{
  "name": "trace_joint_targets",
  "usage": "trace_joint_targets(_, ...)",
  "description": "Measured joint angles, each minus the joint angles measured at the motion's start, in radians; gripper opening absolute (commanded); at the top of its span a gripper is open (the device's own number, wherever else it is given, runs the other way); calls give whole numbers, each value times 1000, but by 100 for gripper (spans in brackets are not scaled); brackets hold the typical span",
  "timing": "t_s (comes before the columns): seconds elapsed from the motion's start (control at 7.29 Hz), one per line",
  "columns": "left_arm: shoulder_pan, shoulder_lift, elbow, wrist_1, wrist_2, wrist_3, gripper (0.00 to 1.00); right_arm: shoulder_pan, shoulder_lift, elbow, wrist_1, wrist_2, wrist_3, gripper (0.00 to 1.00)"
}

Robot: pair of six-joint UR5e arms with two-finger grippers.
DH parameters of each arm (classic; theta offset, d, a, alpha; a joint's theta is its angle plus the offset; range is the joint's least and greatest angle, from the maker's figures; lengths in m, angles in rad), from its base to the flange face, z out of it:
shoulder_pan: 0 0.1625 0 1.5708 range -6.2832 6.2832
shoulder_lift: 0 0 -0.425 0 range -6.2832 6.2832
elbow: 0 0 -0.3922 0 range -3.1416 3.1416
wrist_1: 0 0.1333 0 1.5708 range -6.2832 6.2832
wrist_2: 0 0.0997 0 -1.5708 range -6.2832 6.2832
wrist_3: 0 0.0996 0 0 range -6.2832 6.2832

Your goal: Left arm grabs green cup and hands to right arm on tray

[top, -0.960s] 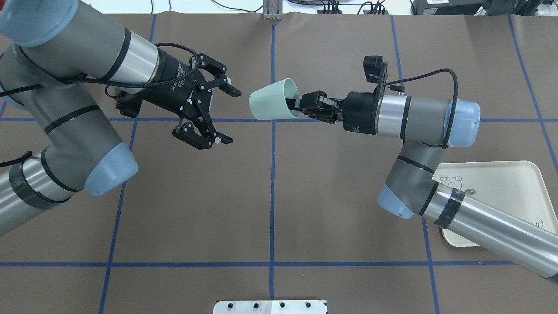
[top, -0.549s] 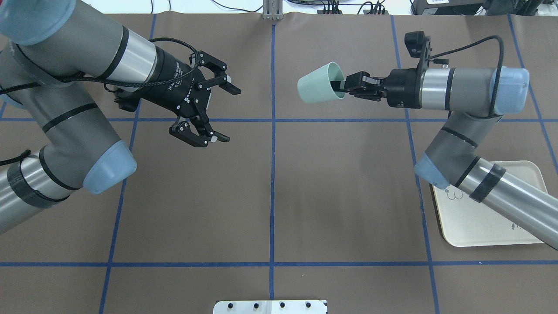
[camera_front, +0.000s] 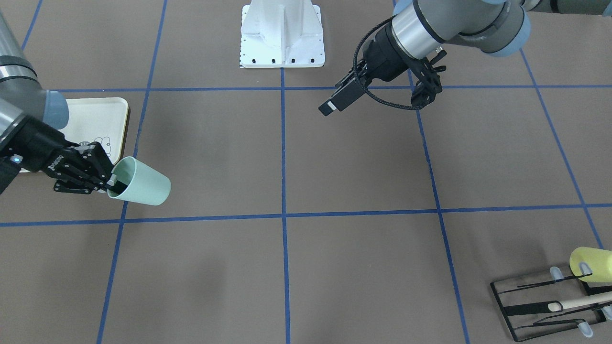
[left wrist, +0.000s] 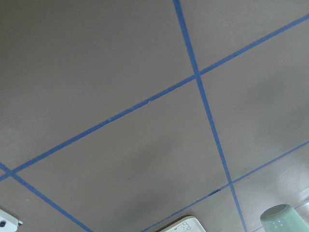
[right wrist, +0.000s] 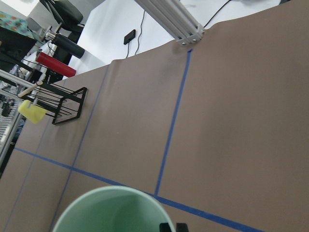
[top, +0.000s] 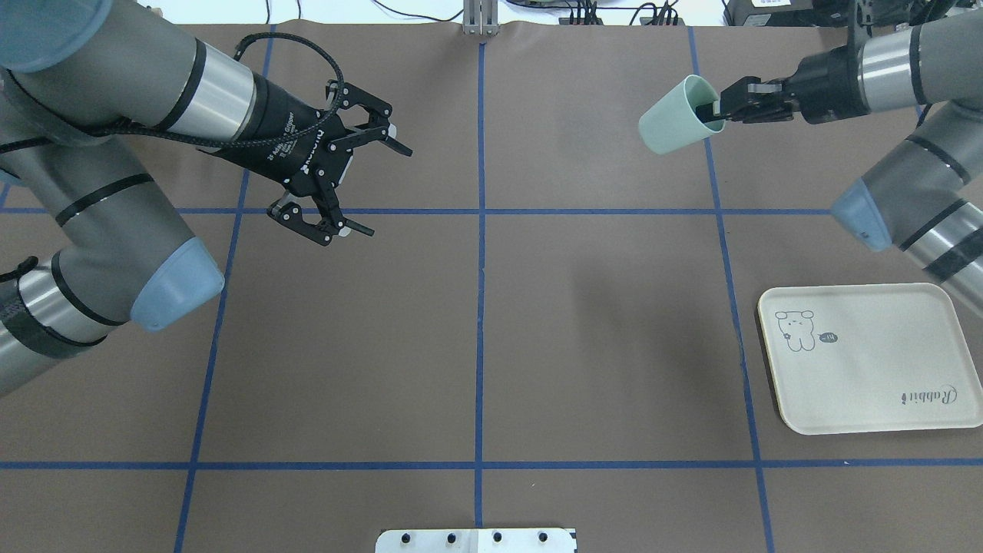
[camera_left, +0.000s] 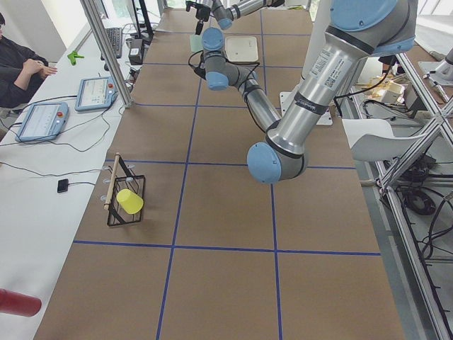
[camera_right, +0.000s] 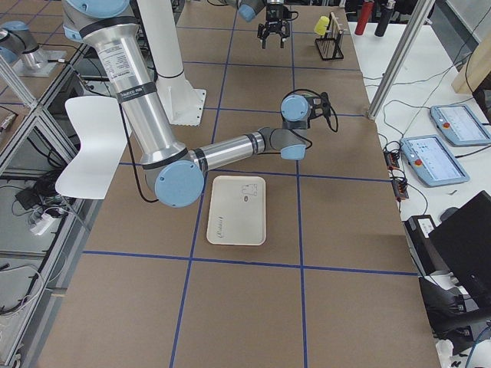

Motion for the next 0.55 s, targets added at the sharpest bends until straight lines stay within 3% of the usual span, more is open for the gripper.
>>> trace_joint_targets(0.55, -89, 15, 8, 3, 83, 394, 100, 107, -91, 3, -166, 67, -342, 0)
